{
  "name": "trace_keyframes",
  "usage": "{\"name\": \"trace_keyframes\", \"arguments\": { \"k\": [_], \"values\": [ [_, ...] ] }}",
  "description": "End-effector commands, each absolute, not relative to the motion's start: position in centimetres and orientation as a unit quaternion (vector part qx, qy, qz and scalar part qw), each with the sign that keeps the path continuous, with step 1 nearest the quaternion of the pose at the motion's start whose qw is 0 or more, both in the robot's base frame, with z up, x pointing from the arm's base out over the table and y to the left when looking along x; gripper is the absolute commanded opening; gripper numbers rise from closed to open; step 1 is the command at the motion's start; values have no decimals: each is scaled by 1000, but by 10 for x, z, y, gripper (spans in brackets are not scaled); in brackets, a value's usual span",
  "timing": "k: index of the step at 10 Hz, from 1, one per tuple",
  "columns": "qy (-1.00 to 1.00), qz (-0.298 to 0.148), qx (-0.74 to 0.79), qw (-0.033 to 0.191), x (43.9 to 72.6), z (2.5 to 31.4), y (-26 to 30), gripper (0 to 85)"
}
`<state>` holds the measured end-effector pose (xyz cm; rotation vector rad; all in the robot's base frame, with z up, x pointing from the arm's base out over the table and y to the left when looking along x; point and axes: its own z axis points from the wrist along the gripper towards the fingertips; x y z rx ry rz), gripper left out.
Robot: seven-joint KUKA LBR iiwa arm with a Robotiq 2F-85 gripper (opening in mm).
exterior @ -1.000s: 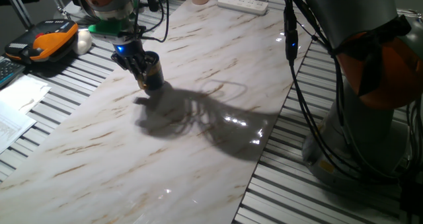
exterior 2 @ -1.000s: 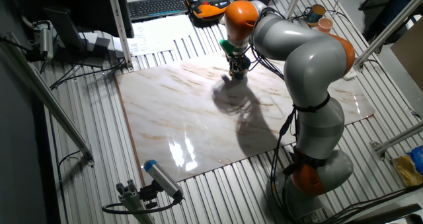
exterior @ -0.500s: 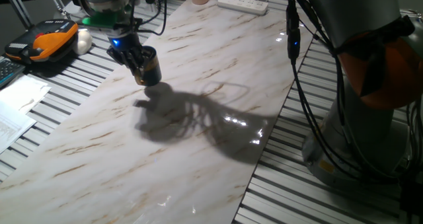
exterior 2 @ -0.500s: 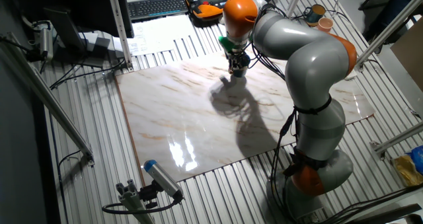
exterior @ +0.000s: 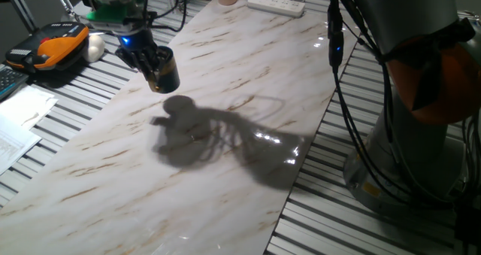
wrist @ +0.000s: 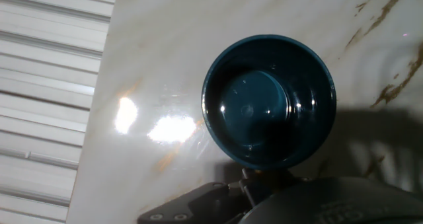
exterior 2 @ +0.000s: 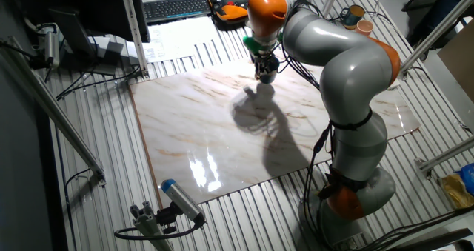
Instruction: Pick up the cup
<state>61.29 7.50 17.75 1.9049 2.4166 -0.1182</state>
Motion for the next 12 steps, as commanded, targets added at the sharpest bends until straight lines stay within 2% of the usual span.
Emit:
{"name": "trace_keyframes", "arguments": {
  "k": [1,5,12],
  "values": [
    [786,-36,617,31,613,182,74,0],
    [795,-21,605,31,614,191,70,0],
    [799,-23,601,32,614,194,75,0]
  ]
}}
